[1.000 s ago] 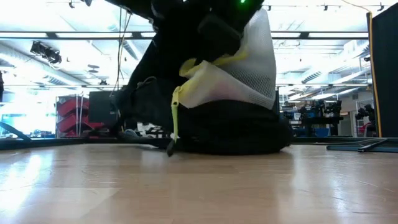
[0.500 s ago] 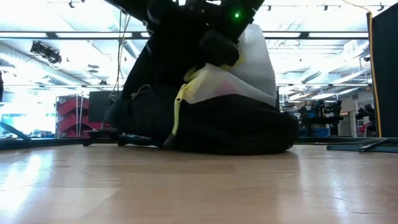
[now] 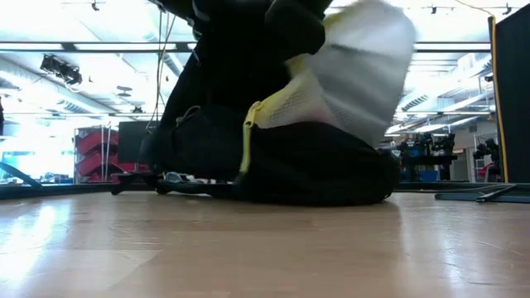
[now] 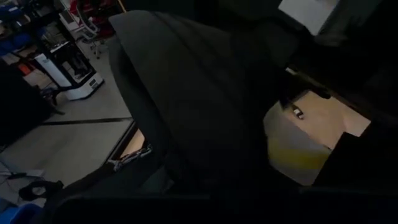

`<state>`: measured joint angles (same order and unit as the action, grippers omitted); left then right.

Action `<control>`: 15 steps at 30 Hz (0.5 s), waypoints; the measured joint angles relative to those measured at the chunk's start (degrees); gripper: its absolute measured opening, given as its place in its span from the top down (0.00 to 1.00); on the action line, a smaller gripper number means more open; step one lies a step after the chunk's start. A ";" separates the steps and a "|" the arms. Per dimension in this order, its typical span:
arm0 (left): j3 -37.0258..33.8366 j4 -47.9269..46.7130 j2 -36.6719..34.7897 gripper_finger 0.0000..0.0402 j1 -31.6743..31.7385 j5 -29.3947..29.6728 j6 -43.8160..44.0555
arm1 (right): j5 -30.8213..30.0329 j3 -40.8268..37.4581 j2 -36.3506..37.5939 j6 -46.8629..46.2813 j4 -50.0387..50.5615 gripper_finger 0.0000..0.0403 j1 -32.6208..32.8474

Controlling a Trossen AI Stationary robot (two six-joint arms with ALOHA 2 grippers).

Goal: Unpack backpack
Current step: Put the yellow zip bag into the backpack

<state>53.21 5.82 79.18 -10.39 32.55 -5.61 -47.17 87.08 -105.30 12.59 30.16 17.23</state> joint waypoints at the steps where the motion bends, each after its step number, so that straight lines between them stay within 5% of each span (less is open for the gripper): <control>1: -0.02 0.00 0.02 1.00 0.06 0.19 0.00 | -0.01 0.06 0.00 -0.49 0.59 0.33 -0.29; 15: -0.59 -1.23 0.18 1.00 0.05 -0.08 0.12 | -3.29 0.22 1.55 -6.67 6.40 0.49 1.98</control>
<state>52.62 4.59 79.35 -10.35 32.47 -5.48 -50.46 87.30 -103.75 5.92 36.55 19.21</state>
